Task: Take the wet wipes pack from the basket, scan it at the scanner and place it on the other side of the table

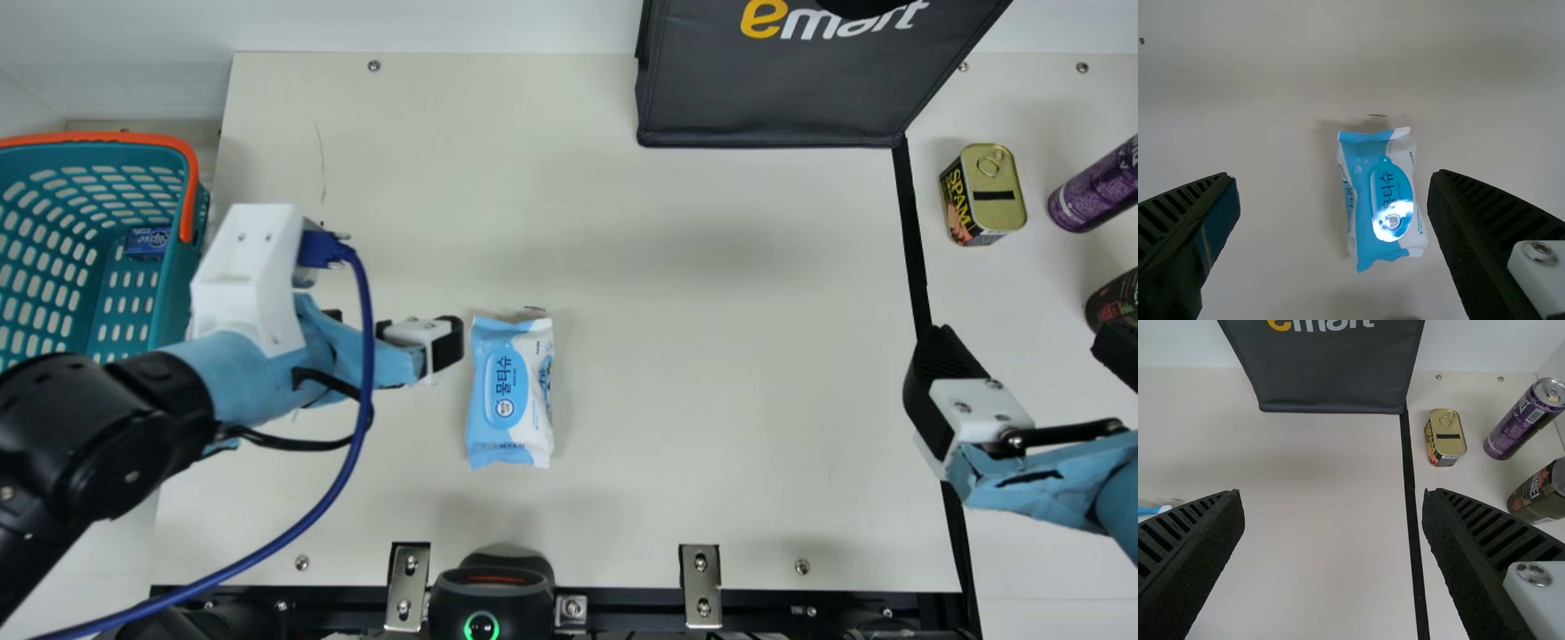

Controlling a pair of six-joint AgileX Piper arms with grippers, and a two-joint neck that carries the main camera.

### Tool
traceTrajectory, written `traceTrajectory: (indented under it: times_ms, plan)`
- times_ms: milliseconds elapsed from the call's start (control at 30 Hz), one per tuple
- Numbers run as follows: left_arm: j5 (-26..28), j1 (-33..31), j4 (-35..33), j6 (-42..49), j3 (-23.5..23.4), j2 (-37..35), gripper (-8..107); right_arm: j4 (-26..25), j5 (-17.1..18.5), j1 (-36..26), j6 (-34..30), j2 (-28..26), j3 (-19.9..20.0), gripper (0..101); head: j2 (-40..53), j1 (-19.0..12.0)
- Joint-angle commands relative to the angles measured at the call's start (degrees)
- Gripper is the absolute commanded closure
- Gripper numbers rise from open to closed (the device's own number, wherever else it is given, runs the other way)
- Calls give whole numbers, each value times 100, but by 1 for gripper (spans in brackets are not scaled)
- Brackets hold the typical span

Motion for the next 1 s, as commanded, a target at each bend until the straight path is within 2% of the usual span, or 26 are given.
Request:
traceTrajectory:
  times_ms: [0, 333, 800, 833, 967]
  plan:
    - [22, -242, 75, -276, -53, 131, 9, 0, 0, 0, 0, 0, 0, 6, 0, -166]
    - [95, -1061, 458, -1328, -419, 880, 9, 0, 1, 0, 0, 0, 0, 6, 0, -166]
    - [370, -1621, 1191, -2687, -809, 1901, 102, 0, 1, 0, 0, 0, 0, 6, 0, -166]
    - [406, -1652, 1228, -2765, -839, 1967, 107, 0, 1, 0, 0, 0, 0, 6, 0, -166]
    - [534, -1758, 1298, -3009, -962, 2217, 107, 0, 1, 0, 0, 0, 0, 6, 0, -166]
